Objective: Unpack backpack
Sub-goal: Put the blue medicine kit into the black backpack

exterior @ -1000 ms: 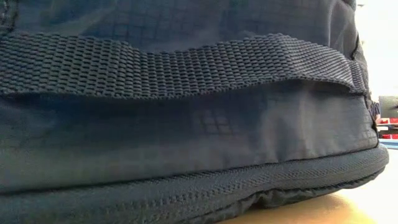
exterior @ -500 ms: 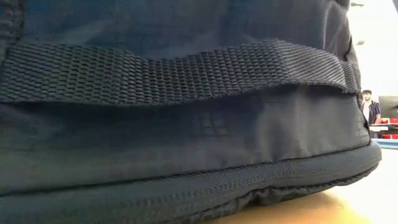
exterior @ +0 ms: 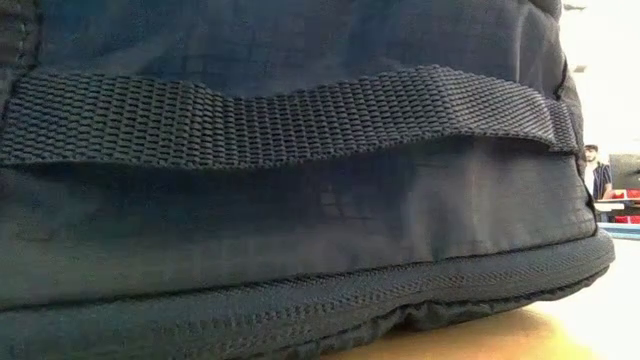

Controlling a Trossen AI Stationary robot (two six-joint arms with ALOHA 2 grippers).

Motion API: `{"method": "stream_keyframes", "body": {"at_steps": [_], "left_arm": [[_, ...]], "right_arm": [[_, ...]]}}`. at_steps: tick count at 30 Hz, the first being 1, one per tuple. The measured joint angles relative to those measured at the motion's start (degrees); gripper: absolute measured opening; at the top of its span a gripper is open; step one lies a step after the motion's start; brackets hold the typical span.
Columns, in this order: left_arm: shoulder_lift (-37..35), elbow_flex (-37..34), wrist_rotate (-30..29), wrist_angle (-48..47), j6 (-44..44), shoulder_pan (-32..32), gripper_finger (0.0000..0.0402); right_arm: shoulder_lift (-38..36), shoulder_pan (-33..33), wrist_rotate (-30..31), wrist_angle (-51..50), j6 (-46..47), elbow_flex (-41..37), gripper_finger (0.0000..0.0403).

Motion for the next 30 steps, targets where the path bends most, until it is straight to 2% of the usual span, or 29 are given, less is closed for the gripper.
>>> {"method": "stream_keyframes", "body": {"at_steps": [4, 9, 13, 20, 25, 30], "left_arm": [[1.6, 0.0, 9.6, -0.1, 1.6, 6.6, 0.0119], [3.5, 0.0, 15.6, -5.9, -0.2, 13.4, 0.0101], [3.3, 0.3, 14.4, -17.8, -8.0, 15.9, 0.0088], [2.4, 0.1, 4.6, -39.6, -20.6, 16.3, 0.0076], [-0.3, 0.1, 6.3, -48.6, -24.6, 15.5, 0.0076], [-4.1, -0.1, 8.4, -59.4, -32.2, 13.4, 0.0076]], "right_arm": [[4.4, -2.3, 0.6, -1.2, -0.2, 0.0, 0.0270], [9.9, -3.9, -6.3, -0.7, -2.0, 2.0, 0.0258], [13.9, -3.8, -8.0, -0.7, -6.1, 5.6, 0.0255], [20.1, -3.8, -8.0, -1.8, -8.5, 12.3, 0.0254], [22.3, -4.1, -6.2, -7.9, -9.6, 13.8, 0.0254], [22.4, -2.8, -5.4, -20.0, -8.5, 13.8, 0.0254]]}}
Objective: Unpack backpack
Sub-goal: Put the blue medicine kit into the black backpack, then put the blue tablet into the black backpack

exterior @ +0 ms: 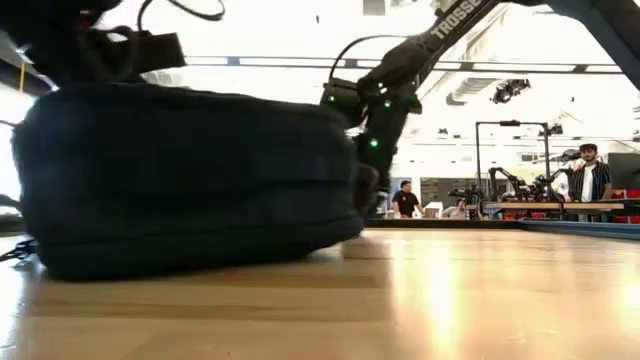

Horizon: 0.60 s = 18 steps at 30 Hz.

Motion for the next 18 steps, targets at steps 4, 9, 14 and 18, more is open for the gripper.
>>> {"method": "stream_keyframes", "body": {"at_steps": [4, 9, 14, 18], "left_arm": [[-1.5, -0.1, 1.2, -9.9, -8.9, -1.6, 0.0076], [-1.6, -0.1, 1.3, -18.1, -17.1, -3.2, 0.0076], [-1.6, 1.3, 1.2, -20.5, -18.0, -4.6, 0.0076], [-1.6, 7.7, 1.7, -27.6, -18.1, -5.5, 0.0076]], "right_arm": [[-0.4, 3.7, 1.0, -5.0, 3.3, -1.0, 0.0254], [-0.7, 11.2, 2.2, -6.7, 11.2, -3.8, 0.0254], [-3.5, 18.7, 5.3, -6.9, 18.3, -4.3, 0.0254], [-7.9, 23.5, 4.1, -7.6, 20.5, -4.5, 0.0254]]}}
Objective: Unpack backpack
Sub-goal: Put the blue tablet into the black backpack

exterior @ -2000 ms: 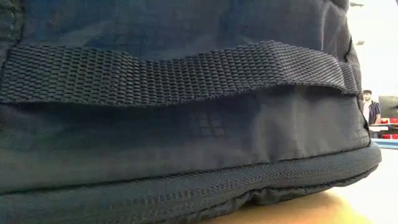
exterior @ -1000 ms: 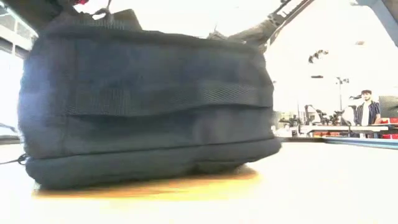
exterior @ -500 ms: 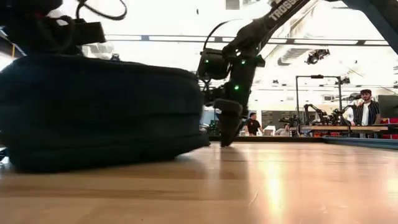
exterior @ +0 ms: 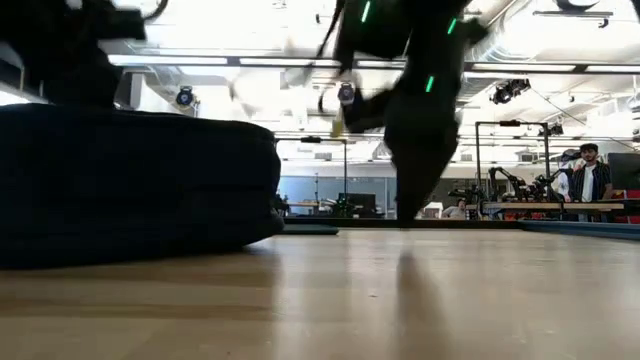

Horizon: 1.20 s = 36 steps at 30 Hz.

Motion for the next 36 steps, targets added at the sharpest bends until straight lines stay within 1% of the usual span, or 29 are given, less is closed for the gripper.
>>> {"method": "stream_keyframes", "body": {"at_steps": [3, 6, 10, 13, 15, 17, 20, 22, 24, 25, 27, 30, 36], "left_arm": [[0.0, 5.7, -1.2, -3.1, 0.0, -1.0, 0.0076], [0.0, 9.9, -3.1, -1.5, 1.3, -2.2, 0.0076], [0.0, 12.3, -4.3, 7.3, 7.3, -3.9, 0.0076], [0.1, 12.0, -4.4, 16.5, 11.9, -5.0, 0.0076], [0.5, 11.2, -5.4, 23.1, 15.1, -5.4, 0.0076], [1.7, 11.0, -7.0, 27.4, 18.3, -5.8, 0.0076], [3.3, 10.9, -8.8, 31.2, 22.5, -5.9, 0.0076], [4.4, 11.0, -9.0, 31.7, 23.8, -5.7, 0.0076], [5.3, 10.9, -8.8, 31.4, 24.1, -5.3, 0.0076], [5.6, 10.9, -8.8, 31.3, 24.1, -5.1, 0.0076], [6.0, 10.9, -8.8, 31.3, 24.1, -5.1, 0.0076], [6.2, 10.9, -8.6, 31.2, 24.1, -5.1, 0.0076], [6.2, 10.9, -8.5, 31.2, 24.1, -5.1, 0.0076]], "right_arm": [[-2.8, 2.2, 2.5, 0.0, -0.1, 0.2, 0.0254], [-3.8, 2.4, 7.8, 3.4, -2.1, 0.1, 0.0254], [-3.7, -2.9, 10.9, 13.1, -6.2, -0.2, 0.0247], [-2.0, -8.5, 11.2, 19.5, -7.4, -0.4, 0.0228], [-0.9, -12.3, 10.6, 23.2, -7.4, -0.4, 0.0204], [0.8, -15.6, 9.8, 25.3, -7.2, -0.3, 0.0171], [3.1, -19.5, 9.8, 27.1, -6.9, -0.4, 0.0107], [4.3, -20.9, 8.3, 28.6, -6.9, -0.3, 0.0062], [5.8, -21.8, 5.2, 28.0, -7.1, -0.3, 0.0020], [6.6, -22.1, 4.1, 27.6, -7.2, -0.3, 0.0010], [7.4, -21.8, 3.9, 27.3, -7.3, -0.3, 0.0011], [7.6, -20.9, 4.8, 24.1, -7.3, 0.0, 0.0011], [7.3, -15.2, 5.2, 13.4, -7.0, 0.1, 0.0002]]}}
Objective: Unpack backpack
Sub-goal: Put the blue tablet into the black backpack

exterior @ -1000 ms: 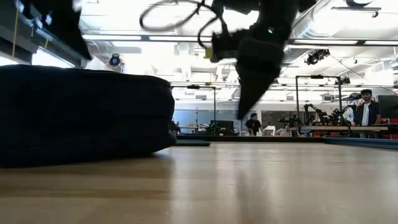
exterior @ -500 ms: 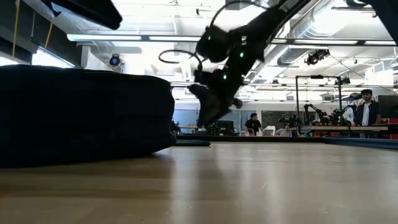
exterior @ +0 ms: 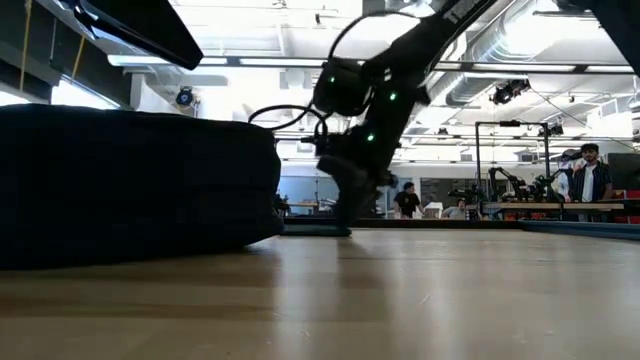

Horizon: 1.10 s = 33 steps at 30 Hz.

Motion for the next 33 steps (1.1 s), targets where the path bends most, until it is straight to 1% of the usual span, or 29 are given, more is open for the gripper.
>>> {"method": "stream_keyframes", "body": {"at_steps": [6, 13, 15, 17, 20, 24, 26, 29, 31, 33], "left_arm": [[0.0, 0.0, 1.5, 0.0, -0.6, -0.3, 0.0076], [0.0, 0.0, 1.6, 1.1, -1.1, -0.6, 0.0076], [0.0, 0.0, 1.6, 3.0, -0.6, -0.6, 0.0076], [0.0, 0.0, 1.4, 5.0, 0.9, -0.4, 0.0076], [0.4, 0.0, 1.3, 9.3, 5.6, 0.2, 0.0076], [1.4, 0.0, 1.8, 17.8, 16.0, 1.4, 0.0076], [2.3, 0.0, 4.9, 22.8, 22.6, 2.4, 0.0076], [4.3, 0.0, 12.4, 29.2, 30.8, 4.9, 0.0074], [5.6, 0.0, 13.6, 31.0, 33.9, 7.2, 0.0069], [6.7, 0.0, 14.8, 31.5, 36.4, 9.8, 0.0063]], "right_arm": [[-0.6, 9.9, -0.2, -10.1, 4.4, 0.1, 0.0000], [-2.4, 25.9, -4.8, -12.3, 13.4, -0.3, 0.0000], [-3.1, 30.1, -4.1, -12.3, 16.7, -0.4, 0.0000], [-3.7, 33.7, -1.0, -11.9, 19.6, -0.5, 0.0000], [-4.6, 37.1, 3.3, -12.0, 23.3, -0.7, 0.0000], [-6.1, 38.7, 5.0, -12.7, 25.7, -0.7, 0.0000], [-7.7, 38.8, 5.5, -13.2, 26.1, -0.7, 0.0000], [-10.5, 39.5, 6.9, -14.1, 27.6, -0.7, 0.0011], [-13.0, 40.3, 6.9, -14.9, 29.5, -0.6, 0.0029], [-14.8, 41.7, 7.2, -15.0, 33.3, -0.5, 0.0056]]}}
